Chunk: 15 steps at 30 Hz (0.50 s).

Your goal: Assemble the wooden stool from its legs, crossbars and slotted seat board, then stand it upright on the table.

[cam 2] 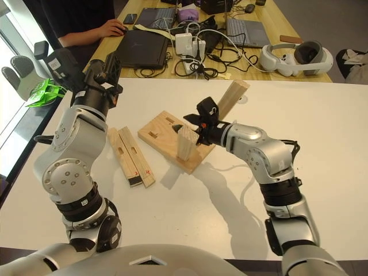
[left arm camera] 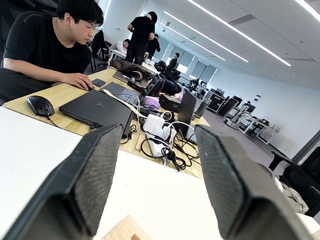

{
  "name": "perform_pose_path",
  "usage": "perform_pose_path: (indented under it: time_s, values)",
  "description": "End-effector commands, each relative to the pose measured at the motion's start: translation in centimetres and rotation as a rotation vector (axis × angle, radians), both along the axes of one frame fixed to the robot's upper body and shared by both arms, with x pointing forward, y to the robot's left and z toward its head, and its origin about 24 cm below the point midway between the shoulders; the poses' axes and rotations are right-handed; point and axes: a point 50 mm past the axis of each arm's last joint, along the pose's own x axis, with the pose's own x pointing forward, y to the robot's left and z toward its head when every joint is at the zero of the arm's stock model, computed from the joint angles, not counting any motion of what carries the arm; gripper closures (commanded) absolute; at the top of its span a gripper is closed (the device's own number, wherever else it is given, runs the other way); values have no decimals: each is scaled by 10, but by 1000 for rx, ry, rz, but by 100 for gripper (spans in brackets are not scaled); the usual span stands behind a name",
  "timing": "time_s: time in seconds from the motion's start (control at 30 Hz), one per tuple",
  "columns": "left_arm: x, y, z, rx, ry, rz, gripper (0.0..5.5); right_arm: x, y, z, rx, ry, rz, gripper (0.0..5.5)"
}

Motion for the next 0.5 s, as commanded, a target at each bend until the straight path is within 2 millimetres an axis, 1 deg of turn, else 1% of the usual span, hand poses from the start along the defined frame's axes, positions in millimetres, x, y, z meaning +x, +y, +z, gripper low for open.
perform_pose_path:
  time_s: [0.03, 0.07, 0.1, 0.13, 0.17, 0.23, 0.3, 0.33, 0.37, 0.4, 0.43, 0.47, 0.5]
  values:
    - [1, 7, -1, -2, -7, 46, 281, 17, 9, 79, 312, -216, -106, 264]
    - [2, 12, -4, 2, 2, 81, 281, 13, 15, 105, 400, -275, -60, 264]
    - [2, 20, -10, 10, 29, 131, 281, 3, 22, 133, 486, -339, 31, 264]
    - [1, 27, -17, 20, 57, 177, 281, -8, 27, 154, 538, -393, 126, 264]
    - [0, 34, -23, 18, 81, 219, 281, -19, 29, 172, 554, -448, 227, 264]
    - [-4, 43, -29, 15, 97, 269, 281, -33, 22, 195, 547, -517, 351, 264]
    - [-9, 48, -30, 17, 96, 305, 281, -41, 12, 210, 547, -538, 420, 264]
    - [-10, 51, -31, 18, 96, 320, 281, -44, 10, 213, 550, -534, 446, 264]
    - [-12, 53, -31, 19, 95, 334, 281, -47, 9, 211, 549, -515, 478, 264]
    - [-12, 55, -31, 20, 92, 343, 281, -51, 8, 203, 544, -467, 508, 264]
    - [-12, 56, -30, 20, 87, 349, 281, -55, 8, 188, 529, -393, 535, 264]
    - [-12, 56, -28, 22, 82, 351, 281, -61, 8, 159, 445, -281, 570, 264]
    - [-12, 57, -27, 23, 79, 352, 281, -72, 8, 129, 339, -177, 618, 264]
